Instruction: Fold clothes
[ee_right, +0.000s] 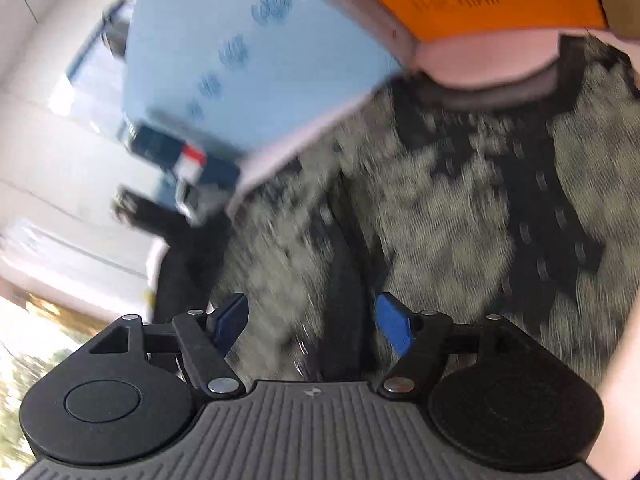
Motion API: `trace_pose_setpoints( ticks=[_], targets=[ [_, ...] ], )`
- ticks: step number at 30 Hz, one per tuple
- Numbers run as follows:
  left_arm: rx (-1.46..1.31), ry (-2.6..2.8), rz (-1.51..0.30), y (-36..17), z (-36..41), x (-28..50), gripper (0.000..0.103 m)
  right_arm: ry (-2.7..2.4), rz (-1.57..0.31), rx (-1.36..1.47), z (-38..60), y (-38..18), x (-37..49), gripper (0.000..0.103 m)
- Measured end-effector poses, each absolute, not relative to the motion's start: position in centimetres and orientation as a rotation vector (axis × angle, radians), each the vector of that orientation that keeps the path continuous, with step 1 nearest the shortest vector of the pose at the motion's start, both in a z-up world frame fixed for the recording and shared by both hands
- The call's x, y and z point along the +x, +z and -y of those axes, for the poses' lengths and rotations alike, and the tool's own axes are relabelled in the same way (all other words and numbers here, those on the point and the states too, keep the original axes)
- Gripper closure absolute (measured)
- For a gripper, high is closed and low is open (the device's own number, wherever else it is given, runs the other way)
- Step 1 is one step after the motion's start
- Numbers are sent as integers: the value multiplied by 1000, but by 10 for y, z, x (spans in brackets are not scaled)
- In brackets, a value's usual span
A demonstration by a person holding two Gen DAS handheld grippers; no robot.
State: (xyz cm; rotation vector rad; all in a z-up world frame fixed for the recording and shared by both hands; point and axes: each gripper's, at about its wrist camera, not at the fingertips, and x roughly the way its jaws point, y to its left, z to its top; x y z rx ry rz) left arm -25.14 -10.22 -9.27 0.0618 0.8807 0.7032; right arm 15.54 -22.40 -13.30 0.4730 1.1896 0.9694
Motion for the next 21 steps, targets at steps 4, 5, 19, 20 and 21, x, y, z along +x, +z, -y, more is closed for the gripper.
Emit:
trace_pose_setpoints(
  ticks=[4, 5, 19, 20, 21],
  targets=[
    [-35, 745, -906, -94, 80, -267, 41, 971, -1210, 464, 200, -141, 145, 31],
    [-65, 747, -915, -95, 74, -269, 41, 1001, -1197, 504, 194, -142, 144, 31],
    [-372, 849, -1110, -123, 17, -268, 41, 1113, -1172, 467, 177, -131, 98, 16],
    [-387, 856, -1118, -125, 16, -269, 41, 1098, -1181, 453, 179, -134, 95, 16],
    [-403, 863, -1126, -127, 15, -271, 41, 1079, -1194, 441, 182, -136, 92, 16]
  ],
)
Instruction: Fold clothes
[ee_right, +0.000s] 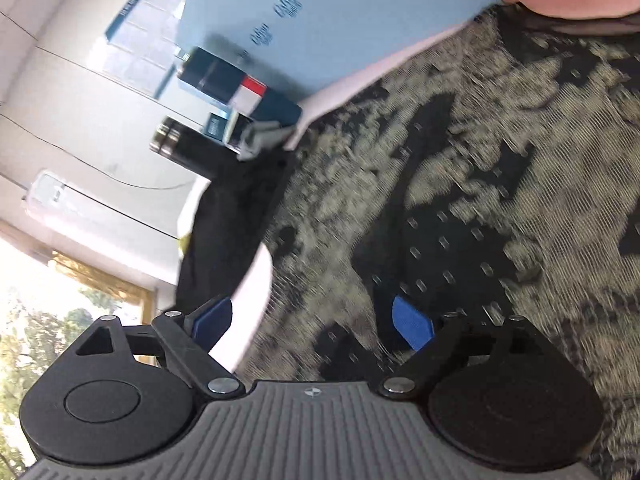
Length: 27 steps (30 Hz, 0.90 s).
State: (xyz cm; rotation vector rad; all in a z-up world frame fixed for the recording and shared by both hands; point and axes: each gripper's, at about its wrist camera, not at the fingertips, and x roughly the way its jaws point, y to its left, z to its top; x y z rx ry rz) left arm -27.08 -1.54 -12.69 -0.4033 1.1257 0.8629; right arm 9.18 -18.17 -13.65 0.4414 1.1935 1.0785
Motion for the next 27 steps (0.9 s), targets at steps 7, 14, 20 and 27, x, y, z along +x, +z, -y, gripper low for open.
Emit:
trace_pose_setpoints(
  ticks=[7, 14, 20, 27],
  targets=[
    [-433, 909, -1159, -131, 26, -280, 41, 1077, -1207, 435, 190, -136, 73, 14],
    [-404, 922, -1163, -124, 45, -279, 39, 1211, -1186, 484, 213, -111, 31, 8],
    [-327, 938, -1149, -113, 57, -278, 39, 1298, -1170, 505, 233, -95, -4, 8],
    [-253, 807, -958, -61, 39, -269, 28, 1268, -1090, 586, 271, -89, -47, 8]
  ],
)
